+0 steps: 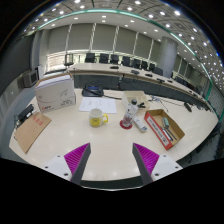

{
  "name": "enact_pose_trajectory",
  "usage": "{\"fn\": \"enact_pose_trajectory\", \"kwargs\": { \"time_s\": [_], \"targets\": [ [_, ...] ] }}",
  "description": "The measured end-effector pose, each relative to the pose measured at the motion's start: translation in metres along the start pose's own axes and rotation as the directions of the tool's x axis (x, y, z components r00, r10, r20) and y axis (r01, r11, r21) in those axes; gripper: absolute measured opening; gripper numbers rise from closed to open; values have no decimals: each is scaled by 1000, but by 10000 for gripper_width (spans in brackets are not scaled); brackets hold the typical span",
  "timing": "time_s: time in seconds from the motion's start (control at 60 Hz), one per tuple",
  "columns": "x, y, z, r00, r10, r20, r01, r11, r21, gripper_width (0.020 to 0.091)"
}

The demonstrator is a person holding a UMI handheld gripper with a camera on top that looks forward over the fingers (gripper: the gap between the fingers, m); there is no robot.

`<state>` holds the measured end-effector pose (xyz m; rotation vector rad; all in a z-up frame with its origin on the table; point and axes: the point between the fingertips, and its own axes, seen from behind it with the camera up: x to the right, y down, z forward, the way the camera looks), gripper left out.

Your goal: Pour water

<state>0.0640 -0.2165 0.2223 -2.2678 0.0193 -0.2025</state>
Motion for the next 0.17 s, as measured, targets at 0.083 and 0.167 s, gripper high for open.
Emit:
{"fn": "enact_pose_trajectory", "kwargs": {
  "time_s": [0.083,0.167],
  "targets": [
    [-2,4,-9,1000,19,0,-19,1000,-8,862],
    [-4,4,-11,1000,24,6,-24,1000,-1,860]
  ]
}}
